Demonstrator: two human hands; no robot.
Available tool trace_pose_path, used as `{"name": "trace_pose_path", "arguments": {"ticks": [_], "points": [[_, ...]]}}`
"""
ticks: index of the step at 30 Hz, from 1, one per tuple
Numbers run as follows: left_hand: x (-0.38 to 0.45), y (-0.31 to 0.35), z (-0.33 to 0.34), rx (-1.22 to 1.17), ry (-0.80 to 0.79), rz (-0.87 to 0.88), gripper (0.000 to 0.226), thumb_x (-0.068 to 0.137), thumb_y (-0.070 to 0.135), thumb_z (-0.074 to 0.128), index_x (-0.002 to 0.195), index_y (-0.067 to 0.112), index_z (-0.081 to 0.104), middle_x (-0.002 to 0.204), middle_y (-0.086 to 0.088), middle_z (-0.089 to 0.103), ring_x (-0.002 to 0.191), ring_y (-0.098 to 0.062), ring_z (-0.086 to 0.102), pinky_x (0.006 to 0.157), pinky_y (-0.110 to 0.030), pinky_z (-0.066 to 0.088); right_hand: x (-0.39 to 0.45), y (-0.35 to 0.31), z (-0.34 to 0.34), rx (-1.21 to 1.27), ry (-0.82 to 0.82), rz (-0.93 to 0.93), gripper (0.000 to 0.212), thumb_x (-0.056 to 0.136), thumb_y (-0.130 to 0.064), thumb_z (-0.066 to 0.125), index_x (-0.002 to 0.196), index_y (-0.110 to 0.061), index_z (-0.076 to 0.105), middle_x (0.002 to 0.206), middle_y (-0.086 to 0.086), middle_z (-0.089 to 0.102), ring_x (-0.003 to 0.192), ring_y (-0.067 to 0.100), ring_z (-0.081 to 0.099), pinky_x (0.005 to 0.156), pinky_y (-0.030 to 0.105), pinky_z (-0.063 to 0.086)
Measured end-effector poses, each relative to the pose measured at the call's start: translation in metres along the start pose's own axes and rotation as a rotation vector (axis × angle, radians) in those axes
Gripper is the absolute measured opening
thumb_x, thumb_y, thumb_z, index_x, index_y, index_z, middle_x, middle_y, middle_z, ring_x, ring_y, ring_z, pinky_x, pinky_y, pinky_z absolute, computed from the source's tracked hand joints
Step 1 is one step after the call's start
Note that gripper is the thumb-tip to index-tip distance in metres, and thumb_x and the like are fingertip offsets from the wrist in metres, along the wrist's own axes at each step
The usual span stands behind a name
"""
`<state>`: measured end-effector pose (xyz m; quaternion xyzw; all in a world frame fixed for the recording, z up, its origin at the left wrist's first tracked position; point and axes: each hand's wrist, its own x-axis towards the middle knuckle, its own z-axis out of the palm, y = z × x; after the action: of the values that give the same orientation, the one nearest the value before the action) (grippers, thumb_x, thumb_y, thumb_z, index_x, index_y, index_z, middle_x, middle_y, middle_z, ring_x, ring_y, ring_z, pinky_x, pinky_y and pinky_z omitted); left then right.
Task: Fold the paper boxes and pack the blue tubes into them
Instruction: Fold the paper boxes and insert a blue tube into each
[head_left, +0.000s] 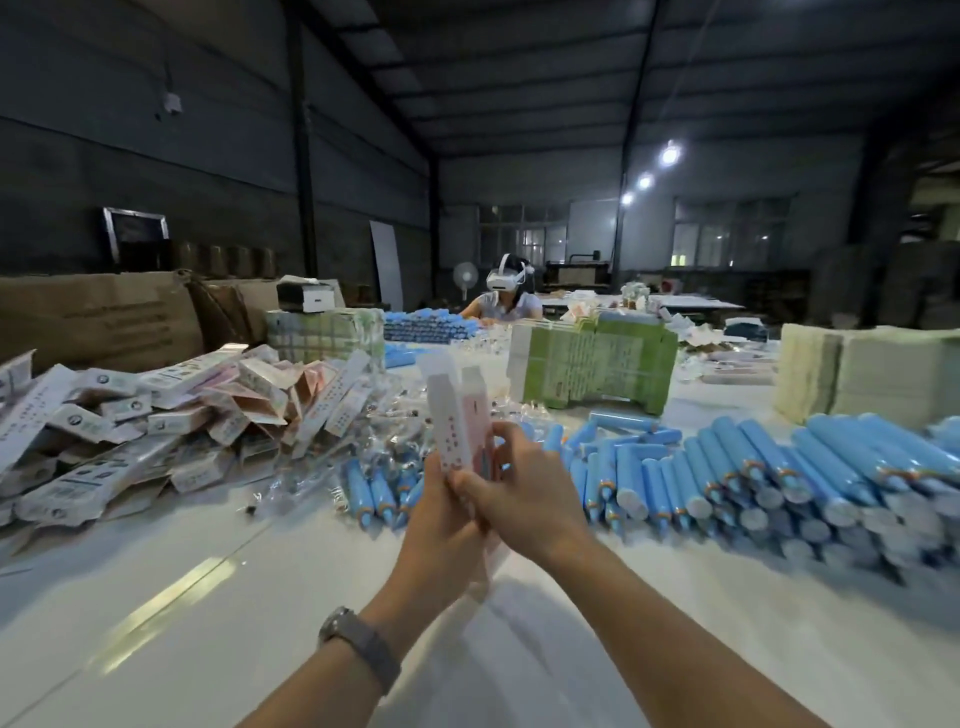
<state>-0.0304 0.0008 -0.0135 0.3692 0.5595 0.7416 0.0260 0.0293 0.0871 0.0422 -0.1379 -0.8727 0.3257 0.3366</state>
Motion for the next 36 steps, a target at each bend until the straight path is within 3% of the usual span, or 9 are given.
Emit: {"name": "trace_pose_path", "arguments": {"ticks": [3, 5, 9, 15, 21, 23, 25, 29, 36], "points": [[0.0, -0.01, -0.013, 0.098, 0.05, 0.006, 0.042, 0.077, 0.011, 0.059, 0.109, 0.036, 0.047, 0.105, -0.005, 0.069, 0.099, -0.027, 0.067, 0.089, -0.054, 0.056, 0.005, 0.008, -0.003, -0.037, -0.229, -0.024, 0.062, 0.076, -0.061, 0.065, 0.13, -0.037, 0.046, 0.115, -0.007, 0.068, 0.105, 0.018, 0.065, 0.089, 0.038, 0.051], [0.004, -0.012, -0.019, 0.098, 0.088, -0.012, 0.033, 0.079, 0.028, 0.062, 0.105, 0.041, 0.046, 0.099, 0.002, 0.07, 0.091, -0.024, 0.07, 0.077, -0.042, 0.06, 0.011, 0.019, -0.017, 0.038, -0.348, -0.02, 0.07, 0.077, -0.07, 0.059, 0.137, -0.039, 0.044, 0.121, -0.006, 0.065, 0.109, 0.015, 0.06, 0.093, 0.037, 0.047], [0.001, -0.01, -0.02, 0.106, 0.006, -0.044, 0.04, 0.074, 0.03, 0.064, 0.106, 0.048, 0.048, 0.098, 0.011, 0.069, 0.097, -0.013, 0.069, 0.076, -0.03, 0.058, 0.038, 0.08, -0.049, -0.3, 0.083, 0.177, 0.043, 0.091, -0.054, 0.052, 0.131, -0.037, 0.056, 0.129, 0.001, 0.06, 0.12, 0.025, 0.053, 0.094, 0.04, 0.046], [-0.008, -0.009, -0.01, 0.116, -0.121, -0.002, 0.027, 0.088, 0.041, 0.062, 0.112, 0.052, 0.055, 0.103, 0.013, 0.07, 0.101, -0.016, 0.069, 0.085, -0.036, 0.058, 0.035, 0.134, -0.061, -0.656, -0.001, 0.438, 0.037, 0.089, -0.05, 0.056, 0.123, -0.035, 0.061, 0.129, 0.008, 0.062, 0.115, 0.031, 0.059, 0.085, 0.034, 0.046], [-0.013, 0.001, -0.01, 0.19, -0.168, 0.064, 0.024, 0.093, 0.033, 0.059, 0.111, 0.049, 0.06, 0.102, 0.009, 0.069, 0.095, -0.007, 0.066, 0.083, -0.027, 0.056, 0.039, 0.122, -0.067, -0.401, 0.032, 0.589, 0.061, 0.078, -0.042, 0.073, 0.129, -0.019, 0.048, 0.118, 0.012, 0.063, 0.108, 0.03, 0.061, 0.077, 0.031, 0.045], [-0.015, 0.003, -0.011, 0.206, -0.171, 0.082, 0.021, 0.094, 0.032, 0.059, 0.113, 0.04, 0.06, 0.103, 0.008, 0.069, 0.095, -0.01, 0.065, 0.084, -0.032, 0.056, 0.039, 0.118, -0.07, -0.13, 0.054, 0.631, 0.038, 0.078, -0.027, 0.072, 0.108, -0.011, 0.055, 0.088, 0.014, 0.064, 0.075, 0.023, 0.066, 0.058, 0.027, 0.045], [-0.017, 0.004, -0.011, 0.233, -0.166, 0.105, 0.022, 0.092, 0.037, 0.06, 0.113, 0.032, 0.06, 0.104, 0.005, 0.069, 0.095, -0.017, 0.066, 0.084, -0.042, 0.056, 0.04, 0.111, -0.07, 0.318, 0.088, 0.702, 0.01, 0.081, -0.008, 0.063, 0.085, -0.011, 0.054, 0.059, 0.01, 0.049, 0.04, 0.015, 0.043, 0.035, 0.018, 0.034], [-0.014, 0.006, -0.013, 0.274, -0.044, 0.134, 0.027, 0.087, 0.04, 0.062, 0.108, 0.024, 0.059, 0.098, 0.002, 0.069, 0.09, -0.022, 0.065, 0.081, -0.05, 0.054, 0.044, 0.085, -0.075, 0.871, 0.014, 0.779, 0.009, 0.089, -0.011, 0.058, 0.084, -0.013, 0.05, 0.055, 0.006, 0.047, 0.053, 0.015, 0.033, 0.032, 0.013, 0.027], [-0.011, 0.008, -0.017, 0.288, 0.036, 0.171, 0.031, 0.093, 0.027, 0.059, 0.117, 0.037, 0.043, 0.106, 0.023, 0.06, 0.094, -0.003, 0.061, 0.075, -0.02, 0.054, 0.036, 0.017, -0.08, 1.177, -0.319, 0.381, 0.029, 0.081, -0.017, 0.06, 0.106, -0.007, 0.05, 0.075, 0.008, 0.059, 0.065, 0.018, 0.06, 0.054, 0.024, 0.052]]}}
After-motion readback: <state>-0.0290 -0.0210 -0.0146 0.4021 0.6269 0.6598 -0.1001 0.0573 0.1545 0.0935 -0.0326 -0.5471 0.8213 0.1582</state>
